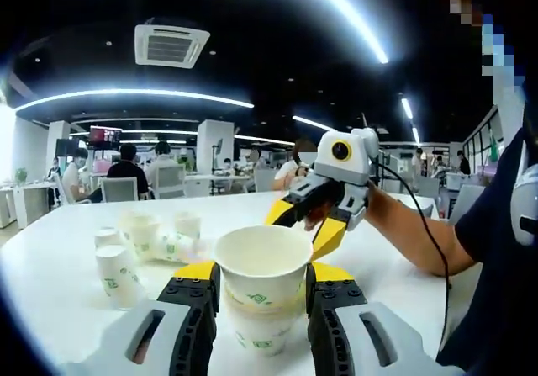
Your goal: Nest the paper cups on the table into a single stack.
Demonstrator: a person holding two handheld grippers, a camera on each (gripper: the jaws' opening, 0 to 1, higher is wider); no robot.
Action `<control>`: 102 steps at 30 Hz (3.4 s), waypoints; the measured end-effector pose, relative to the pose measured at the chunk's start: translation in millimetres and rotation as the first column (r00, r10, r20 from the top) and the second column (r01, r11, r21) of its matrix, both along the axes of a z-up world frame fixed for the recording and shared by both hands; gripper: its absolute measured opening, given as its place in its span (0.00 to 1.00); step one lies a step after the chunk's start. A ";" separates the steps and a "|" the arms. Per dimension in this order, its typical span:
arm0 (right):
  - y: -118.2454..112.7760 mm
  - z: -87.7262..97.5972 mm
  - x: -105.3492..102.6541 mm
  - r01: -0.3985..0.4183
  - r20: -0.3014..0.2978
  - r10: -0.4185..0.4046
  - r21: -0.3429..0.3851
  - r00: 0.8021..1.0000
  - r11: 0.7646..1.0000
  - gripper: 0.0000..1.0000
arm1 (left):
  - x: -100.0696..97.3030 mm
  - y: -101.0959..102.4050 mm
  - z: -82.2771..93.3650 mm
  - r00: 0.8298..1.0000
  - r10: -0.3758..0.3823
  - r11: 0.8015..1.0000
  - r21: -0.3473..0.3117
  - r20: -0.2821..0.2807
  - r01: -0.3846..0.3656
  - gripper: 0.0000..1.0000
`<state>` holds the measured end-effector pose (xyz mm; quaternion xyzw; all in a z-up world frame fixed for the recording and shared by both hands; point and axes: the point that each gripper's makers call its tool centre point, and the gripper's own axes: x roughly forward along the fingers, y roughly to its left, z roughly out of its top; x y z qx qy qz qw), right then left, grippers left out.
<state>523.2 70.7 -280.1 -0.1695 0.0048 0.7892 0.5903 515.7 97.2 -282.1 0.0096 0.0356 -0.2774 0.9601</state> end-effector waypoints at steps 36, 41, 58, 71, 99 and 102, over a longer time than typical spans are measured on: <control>-5.5 -4.7 7.1 0.010 0.046 -0.008 -0.035 0.999 0.999 0.30 | 3.7 14.8 -9.9 0.999 0.030 0.999 0.030 -0.020 -0.029 0.47; -4.6 -8.6 5.3 0.002 0.046 0.001 -0.049 0.999 0.999 0.29 | 4.0 13.8 -8.5 1.000 0.024 0.999 0.026 -0.016 -0.023 0.46; -2.6 -14.5 1.7 -0.002 0.048 0.005 -0.064 0.999 0.998 0.27 | 0.2 7.1 -13.9 1.000 0.013 1.000 0.016 -0.017 -0.013 0.43; -2.7 26.2 58.0 0.303 0.103 -0.304 0.025 0.947 0.953 0.30 | -5.9 35.8 -13.8 0.995 0.102 0.994 -0.023 -0.015 -0.102 0.50; -21.2 38.1 107.1 0.602 0.242 -0.580 -0.021 0.778 0.798 0.99 | -19.2 93.4 0.9 0.955 0.297 0.949 -0.108 -0.018 -0.297 0.96; -23.3 39.7 112.1 0.616 0.242 -0.595 -0.013 0.767 0.788 0.99 | -19.4 95.0 0.1 0.952 0.304 0.946 -0.109 -0.018 -0.304 0.95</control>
